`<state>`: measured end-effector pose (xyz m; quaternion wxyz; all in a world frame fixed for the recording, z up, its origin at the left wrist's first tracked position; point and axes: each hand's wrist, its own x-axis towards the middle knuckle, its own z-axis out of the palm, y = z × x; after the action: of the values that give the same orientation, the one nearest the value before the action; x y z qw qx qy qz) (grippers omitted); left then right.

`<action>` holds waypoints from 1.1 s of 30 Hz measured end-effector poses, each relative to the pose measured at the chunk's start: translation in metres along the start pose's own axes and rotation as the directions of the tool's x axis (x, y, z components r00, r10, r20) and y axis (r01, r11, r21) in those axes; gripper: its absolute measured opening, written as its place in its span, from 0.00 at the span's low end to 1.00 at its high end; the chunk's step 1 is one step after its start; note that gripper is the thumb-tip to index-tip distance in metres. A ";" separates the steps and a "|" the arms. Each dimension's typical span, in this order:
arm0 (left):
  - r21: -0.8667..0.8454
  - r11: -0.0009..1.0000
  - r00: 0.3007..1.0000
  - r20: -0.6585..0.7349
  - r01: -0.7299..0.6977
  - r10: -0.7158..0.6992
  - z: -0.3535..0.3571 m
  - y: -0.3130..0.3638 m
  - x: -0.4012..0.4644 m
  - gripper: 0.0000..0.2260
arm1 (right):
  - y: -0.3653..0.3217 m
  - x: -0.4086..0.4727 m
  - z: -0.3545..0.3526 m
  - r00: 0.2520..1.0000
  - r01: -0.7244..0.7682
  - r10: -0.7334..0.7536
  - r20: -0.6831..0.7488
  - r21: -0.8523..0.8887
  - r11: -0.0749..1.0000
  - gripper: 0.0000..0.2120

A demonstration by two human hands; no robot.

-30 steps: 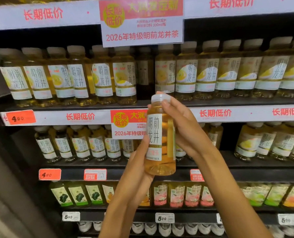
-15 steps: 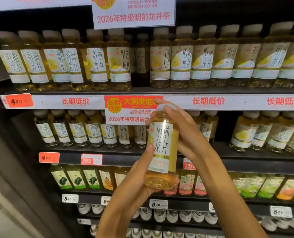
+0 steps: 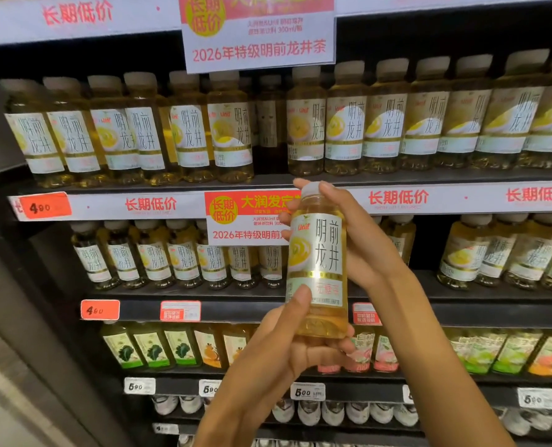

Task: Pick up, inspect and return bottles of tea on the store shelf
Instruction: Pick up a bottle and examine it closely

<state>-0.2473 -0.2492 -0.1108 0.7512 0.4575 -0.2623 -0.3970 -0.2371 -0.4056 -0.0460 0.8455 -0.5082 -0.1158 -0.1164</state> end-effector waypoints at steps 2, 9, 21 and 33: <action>-0.026 1.000 0.999 0.034 0.003 -0.002 -0.003 0.002 -0.001 0.37 | 0.000 0.002 0.002 1.000 0.000 0.001 -0.010 0.012 1.000 0.22; 0.247 0.966 0.984 -0.139 -0.077 0.114 -0.005 0.008 -0.001 0.25 | -0.007 0.004 0.008 0.995 0.049 -0.063 -0.072 -0.183 0.982 0.17; 0.363 0.916 0.982 -0.016 -0.170 0.188 -0.014 0.008 0.004 0.19 | -0.018 -0.003 0.010 0.984 0.172 -0.173 0.042 0.025 0.985 0.23; -0.290 0.952 0.985 0.109 -0.096 0.133 -0.007 0.011 0.013 0.32 | -0.014 0.007 0.006 0.999 0.052 -0.052 0.011 0.052 0.997 0.28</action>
<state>-0.2312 -0.2534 -0.1038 0.8125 0.3027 -0.2761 -0.4148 -0.2355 -0.4076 -0.0296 0.8542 -0.4838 -0.1372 -0.1322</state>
